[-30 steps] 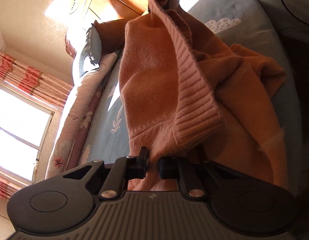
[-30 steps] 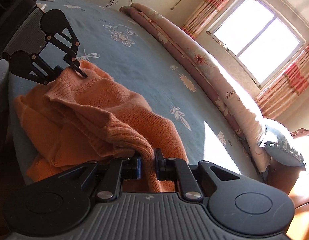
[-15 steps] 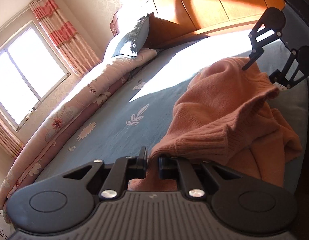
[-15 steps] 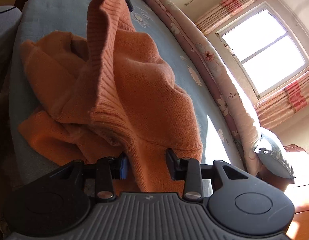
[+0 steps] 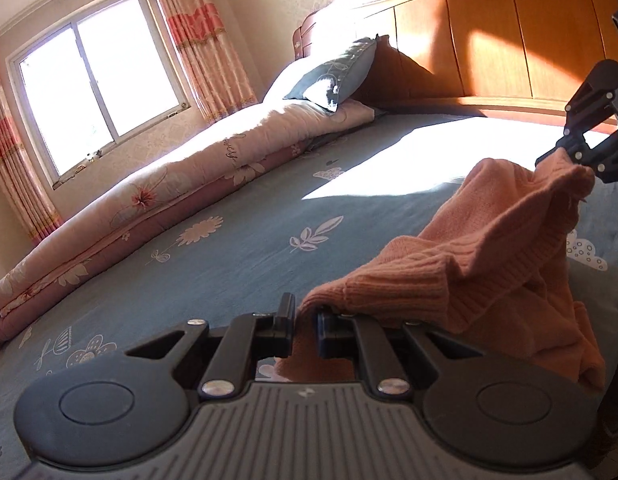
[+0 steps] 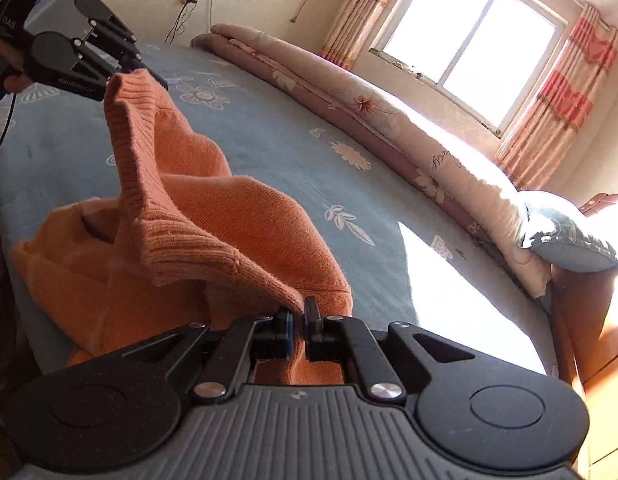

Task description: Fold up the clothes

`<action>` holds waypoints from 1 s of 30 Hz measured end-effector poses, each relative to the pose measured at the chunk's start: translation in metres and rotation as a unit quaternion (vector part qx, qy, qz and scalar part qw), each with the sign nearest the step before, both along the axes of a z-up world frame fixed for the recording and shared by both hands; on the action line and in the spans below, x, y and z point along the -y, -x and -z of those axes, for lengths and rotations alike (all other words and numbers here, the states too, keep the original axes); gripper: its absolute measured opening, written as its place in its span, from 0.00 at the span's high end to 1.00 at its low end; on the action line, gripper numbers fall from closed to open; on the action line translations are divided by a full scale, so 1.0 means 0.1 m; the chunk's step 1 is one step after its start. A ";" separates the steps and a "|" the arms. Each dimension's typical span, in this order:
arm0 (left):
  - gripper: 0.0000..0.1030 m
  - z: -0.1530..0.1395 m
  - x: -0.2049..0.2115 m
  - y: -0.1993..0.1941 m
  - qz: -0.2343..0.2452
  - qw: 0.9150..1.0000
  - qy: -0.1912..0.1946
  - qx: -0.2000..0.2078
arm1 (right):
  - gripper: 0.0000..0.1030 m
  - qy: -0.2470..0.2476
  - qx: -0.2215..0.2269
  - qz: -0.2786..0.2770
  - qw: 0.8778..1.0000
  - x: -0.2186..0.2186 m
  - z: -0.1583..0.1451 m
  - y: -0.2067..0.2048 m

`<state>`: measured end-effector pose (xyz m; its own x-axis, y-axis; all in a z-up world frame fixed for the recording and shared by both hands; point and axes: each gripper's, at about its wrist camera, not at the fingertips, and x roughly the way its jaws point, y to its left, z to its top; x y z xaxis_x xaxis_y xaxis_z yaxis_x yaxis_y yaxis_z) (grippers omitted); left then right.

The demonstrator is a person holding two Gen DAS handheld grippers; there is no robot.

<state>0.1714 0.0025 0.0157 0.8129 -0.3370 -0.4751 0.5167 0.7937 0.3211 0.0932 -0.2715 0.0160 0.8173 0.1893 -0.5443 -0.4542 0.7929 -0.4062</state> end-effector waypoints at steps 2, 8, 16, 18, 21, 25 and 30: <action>0.92 -0.03 -0.03 -0.08 -0.012 1.000 0.009 -0.001 | 0.95 -0.024 0.010 0.015 1.000 0.08 -0.12 -0.09; 0.91 -0.04 0.04 -0.29 -0.025 1.000 -0.002 0.015 | 0.95 -0.041 0.038 0.050 0.997 0.17 -0.33 -0.41; 0.92 -0.08 0.16 -0.67 -0.049 0.998 -0.017 0.047 | 0.95 -0.016 0.052 0.078 0.995 0.17 -0.27 -0.90; 0.92 -0.04 0.20 -0.84 -0.061 0.997 -0.027 0.044 | 0.95 -0.010 0.052 0.081 0.995 0.18 -0.24 -1.06; 0.98 0.04 0.20 -1.13 -0.089 0.995 -0.027 0.035 | 0.95 -0.015 0.038 0.090 0.995 0.22 -0.17 -1.37; 0.95 0.17 0.02 -1.48 -0.095 0.993 0.051 -0.044 | 0.95 -0.014 0.026 0.103 0.994 0.23 0.01 -1.73; 0.88 0.54 -0.28 -1.63 -0.075 0.980 0.121 -0.140 | 0.95 -0.006 -0.005 0.113 0.994 0.28 0.38 -1.94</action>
